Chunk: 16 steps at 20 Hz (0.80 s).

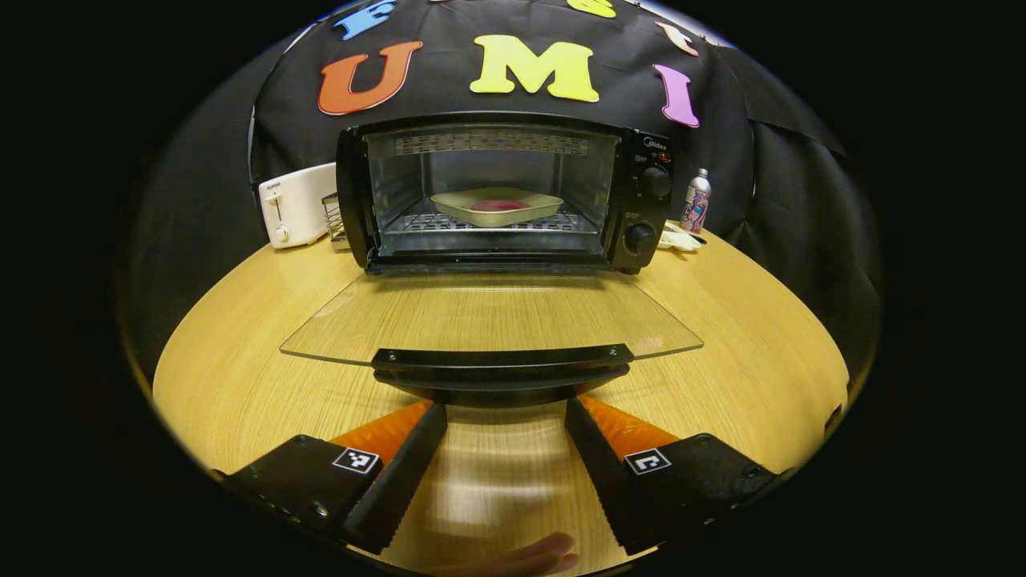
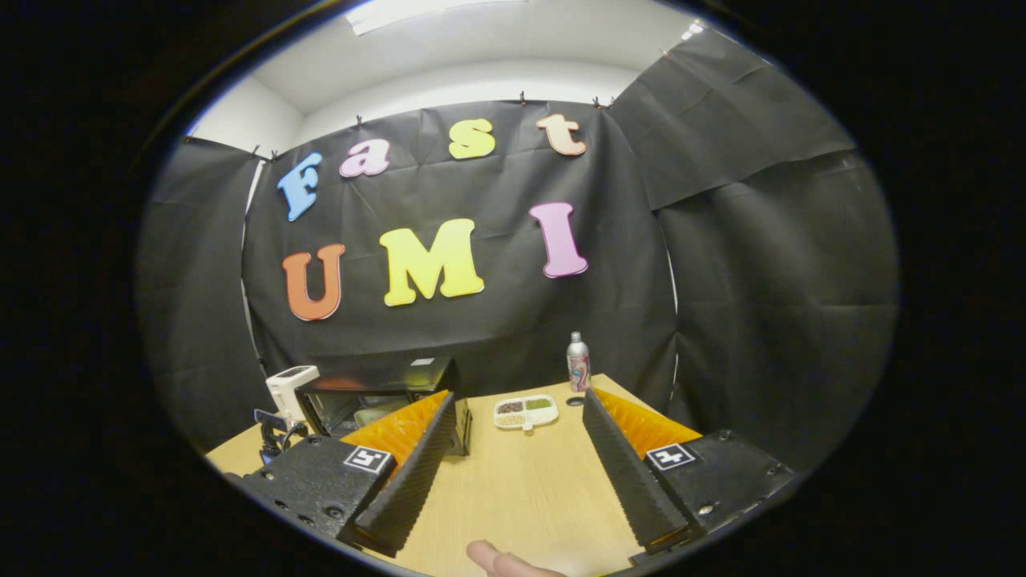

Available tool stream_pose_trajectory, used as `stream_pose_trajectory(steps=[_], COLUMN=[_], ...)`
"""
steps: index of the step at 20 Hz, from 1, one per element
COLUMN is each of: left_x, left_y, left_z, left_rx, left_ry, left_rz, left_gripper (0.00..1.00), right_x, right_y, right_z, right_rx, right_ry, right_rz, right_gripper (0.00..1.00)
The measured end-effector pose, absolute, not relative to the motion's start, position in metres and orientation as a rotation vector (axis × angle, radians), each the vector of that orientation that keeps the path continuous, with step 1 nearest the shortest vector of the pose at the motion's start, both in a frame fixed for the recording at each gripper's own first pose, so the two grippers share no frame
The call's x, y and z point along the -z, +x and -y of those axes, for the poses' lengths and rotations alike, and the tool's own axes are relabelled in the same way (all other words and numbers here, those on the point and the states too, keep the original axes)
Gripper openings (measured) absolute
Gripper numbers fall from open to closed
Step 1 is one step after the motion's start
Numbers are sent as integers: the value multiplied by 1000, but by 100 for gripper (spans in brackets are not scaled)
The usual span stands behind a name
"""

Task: Open the electric oven with the left hand, put the food in, and close the electric oven.

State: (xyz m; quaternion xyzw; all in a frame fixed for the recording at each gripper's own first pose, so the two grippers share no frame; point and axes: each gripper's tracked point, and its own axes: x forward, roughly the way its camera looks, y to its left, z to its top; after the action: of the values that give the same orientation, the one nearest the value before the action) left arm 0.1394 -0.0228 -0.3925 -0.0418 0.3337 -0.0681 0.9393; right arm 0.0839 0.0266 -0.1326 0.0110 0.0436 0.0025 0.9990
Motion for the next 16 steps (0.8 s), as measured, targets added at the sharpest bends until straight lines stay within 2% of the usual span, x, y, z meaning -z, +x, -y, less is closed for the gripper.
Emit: stream_pose_trajectory(steps=[9, 16], left_x=[370, 345], left_y=[150, 181], left_z=[25, 16], left_rx=[163, 163], left_ry=[-103, -93], left_rz=[-637, -590], left_gripper=[95, 95], right_x=[131, 133], right_y=[87, 89], right_z=[-33, -37], right_rx=[-6, -22], right_ry=[-1, -9], right_rz=[-89, -94], right_gripper=[96, 96])
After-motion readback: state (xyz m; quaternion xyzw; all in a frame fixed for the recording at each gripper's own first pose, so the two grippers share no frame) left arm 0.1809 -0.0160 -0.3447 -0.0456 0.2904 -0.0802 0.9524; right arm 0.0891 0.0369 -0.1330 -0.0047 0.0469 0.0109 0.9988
